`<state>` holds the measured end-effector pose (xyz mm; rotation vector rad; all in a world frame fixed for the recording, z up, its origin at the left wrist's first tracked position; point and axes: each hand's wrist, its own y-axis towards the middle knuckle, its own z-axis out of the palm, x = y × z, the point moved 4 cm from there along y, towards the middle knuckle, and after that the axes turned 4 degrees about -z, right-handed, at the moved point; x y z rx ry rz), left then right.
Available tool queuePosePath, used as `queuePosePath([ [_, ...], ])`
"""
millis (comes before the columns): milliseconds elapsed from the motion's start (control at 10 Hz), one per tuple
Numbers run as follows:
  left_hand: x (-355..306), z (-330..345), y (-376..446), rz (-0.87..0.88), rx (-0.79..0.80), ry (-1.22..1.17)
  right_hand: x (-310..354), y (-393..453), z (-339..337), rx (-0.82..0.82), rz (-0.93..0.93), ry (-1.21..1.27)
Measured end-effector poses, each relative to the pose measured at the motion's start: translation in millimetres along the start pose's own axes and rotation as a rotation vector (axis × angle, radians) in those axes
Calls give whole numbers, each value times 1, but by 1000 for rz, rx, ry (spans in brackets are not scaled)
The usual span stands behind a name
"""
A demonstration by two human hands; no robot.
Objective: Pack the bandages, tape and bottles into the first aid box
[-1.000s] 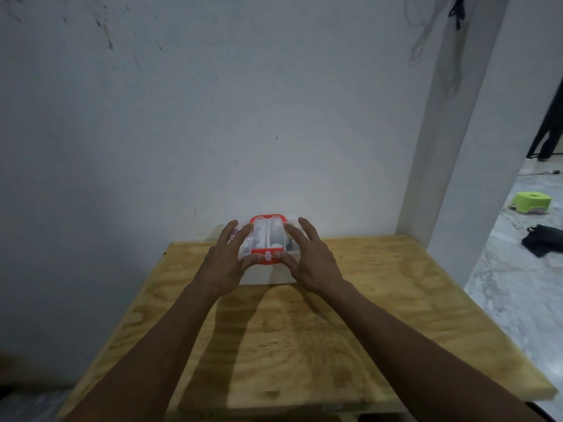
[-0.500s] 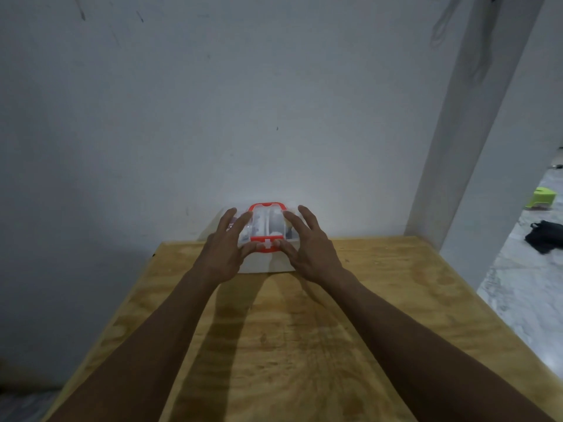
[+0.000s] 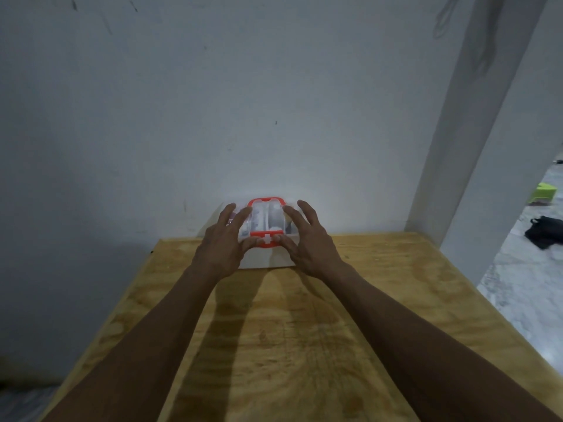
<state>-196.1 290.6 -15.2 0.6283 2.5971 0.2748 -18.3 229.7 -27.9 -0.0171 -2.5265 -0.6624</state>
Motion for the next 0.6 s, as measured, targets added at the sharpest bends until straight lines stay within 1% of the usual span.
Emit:
queuePosePath([
  [100, 0, 0, 0, -56, 11, 117, 1, 0, -1, 31, 16, -8],
  [200, -6, -6, -5, -68, -50, 230, 1, 2, -4, 93, 37, -63],
  [300, -14, -10, -10, -53, -149, 288, 3, 1, -10, 145, 28, -135],
  [400, -18, -8, -16, -67, -127, 266, 8, -12, -20, 130, 51, -123],
  [500, -22, -12, -37, -73, -186, 140, 15, -43, -36, 39, 69, -22],
  [600, -29, -23, -83, -51, -319, -150, 20, -92, -58, -77, 109, 128],
])
